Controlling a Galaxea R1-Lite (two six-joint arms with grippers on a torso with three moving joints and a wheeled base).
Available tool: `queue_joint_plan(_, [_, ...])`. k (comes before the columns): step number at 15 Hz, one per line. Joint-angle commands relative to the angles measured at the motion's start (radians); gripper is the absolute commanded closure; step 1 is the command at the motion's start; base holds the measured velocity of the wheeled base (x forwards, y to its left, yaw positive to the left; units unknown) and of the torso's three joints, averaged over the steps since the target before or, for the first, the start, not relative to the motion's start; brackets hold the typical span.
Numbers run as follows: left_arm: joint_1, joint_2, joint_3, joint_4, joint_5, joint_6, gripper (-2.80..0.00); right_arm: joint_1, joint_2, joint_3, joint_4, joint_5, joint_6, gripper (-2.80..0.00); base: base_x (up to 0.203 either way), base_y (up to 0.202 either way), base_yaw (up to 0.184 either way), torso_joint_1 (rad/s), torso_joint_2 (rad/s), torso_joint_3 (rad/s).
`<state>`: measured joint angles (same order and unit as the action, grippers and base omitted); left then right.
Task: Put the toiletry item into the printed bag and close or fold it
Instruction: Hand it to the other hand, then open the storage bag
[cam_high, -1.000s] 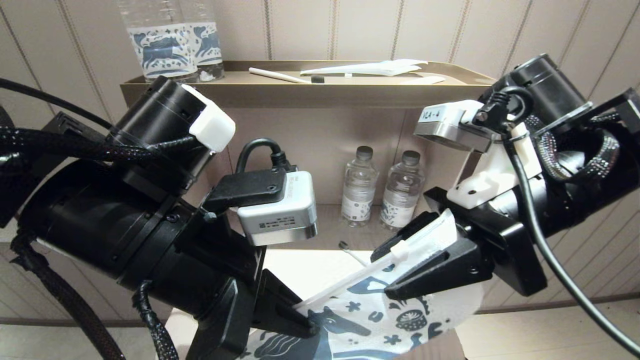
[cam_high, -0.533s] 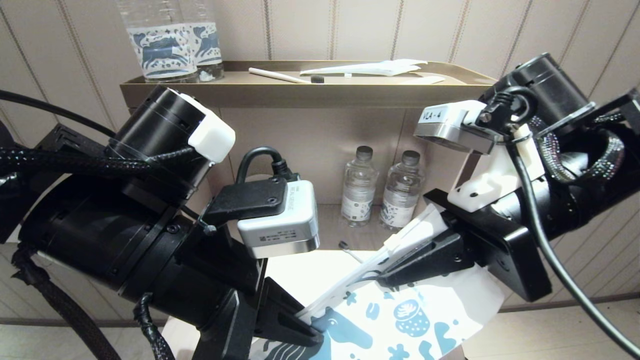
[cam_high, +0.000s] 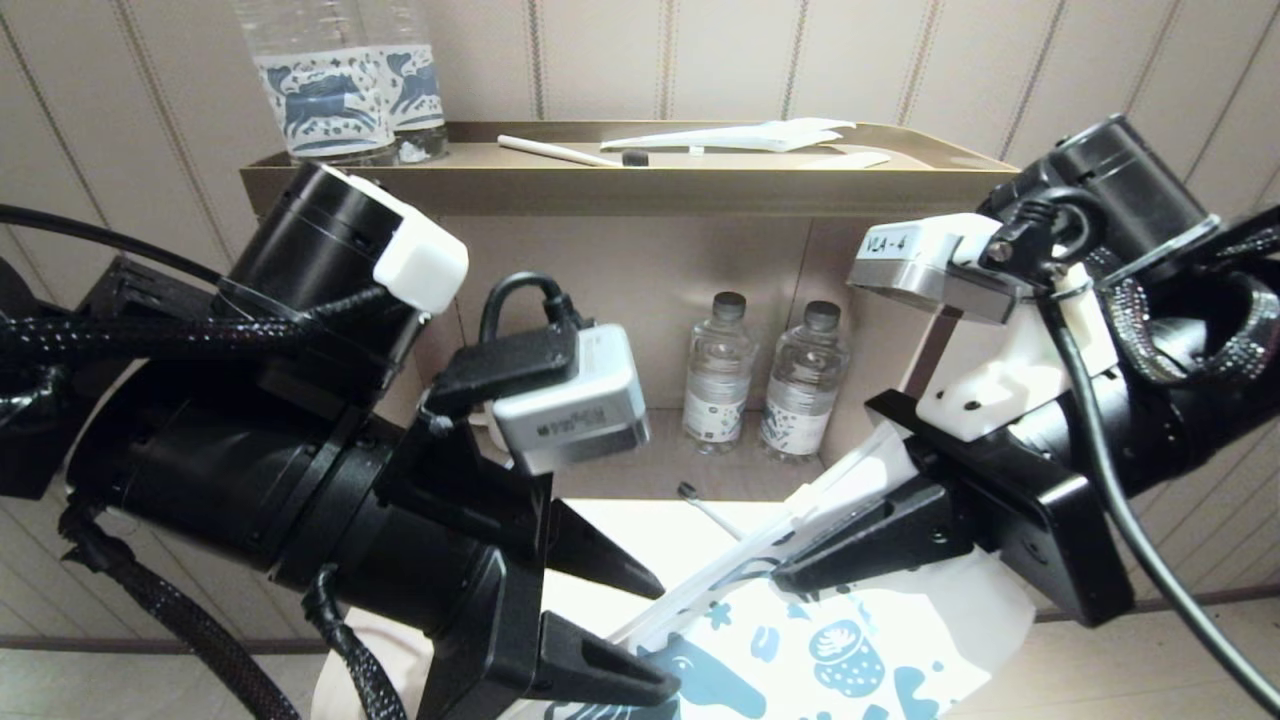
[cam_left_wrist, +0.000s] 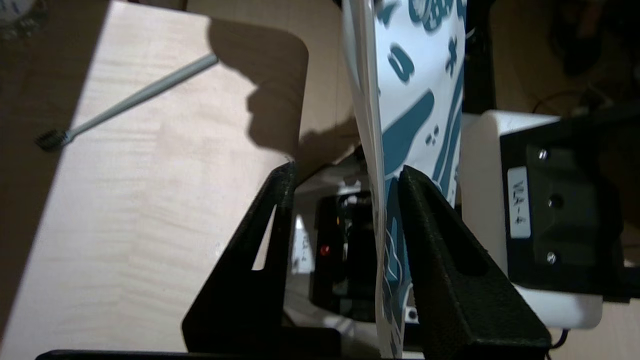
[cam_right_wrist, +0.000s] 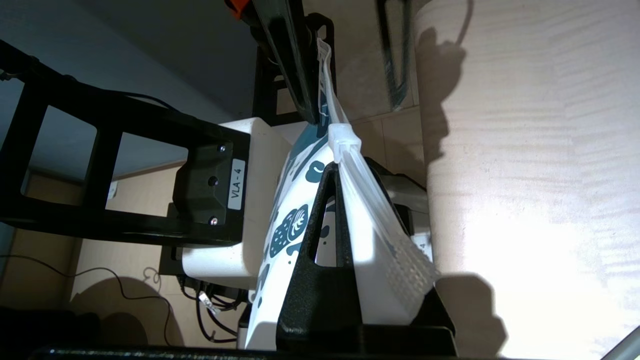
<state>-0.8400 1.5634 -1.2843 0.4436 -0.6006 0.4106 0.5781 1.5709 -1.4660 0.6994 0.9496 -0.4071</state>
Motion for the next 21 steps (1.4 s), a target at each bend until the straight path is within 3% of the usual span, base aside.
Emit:
queue_joint_plan(1, [-0.001, -0.001, -0.007, -0.080, -0.023, -0.092, -2.80, 0.000, -0.026, 0.022, 0.003, 0.006, -0.002, 0.00, 0.000, 0.000, 0.000, 0.000, 0.00, 0.000])
queue_joint_plan(4, [-0.001, 0.006, -0.040, -0.180, -0.029, -0.247, -2.80, 0.002, -0.039, 0.036, 0.003, 0.009, -0.002, 0.00, 0.000, 0.000, 0.000, 0.000, 0.00, 0.000])
queue_joint_plan(9, [-0.002, 0.041, -0.087, -0.204, -0.030, -0.449, -2.80, 0.017, -0.063, 0.083, -0.079, 0.006, 0.003, 0.00, 0.000, 0.000, 0.000, 0.000, 0.00, 0.000])
queue_joint_plan(21, [-0.056, 0.055, -0.067, -0.282, -0.033, -0.458, -2.80, 0.024, -0.060, 0.108, -0.093, 0.011, 0.007, 0.00, 0.000, 0.000, 0.000, 0.000, 0.00, 0.000])
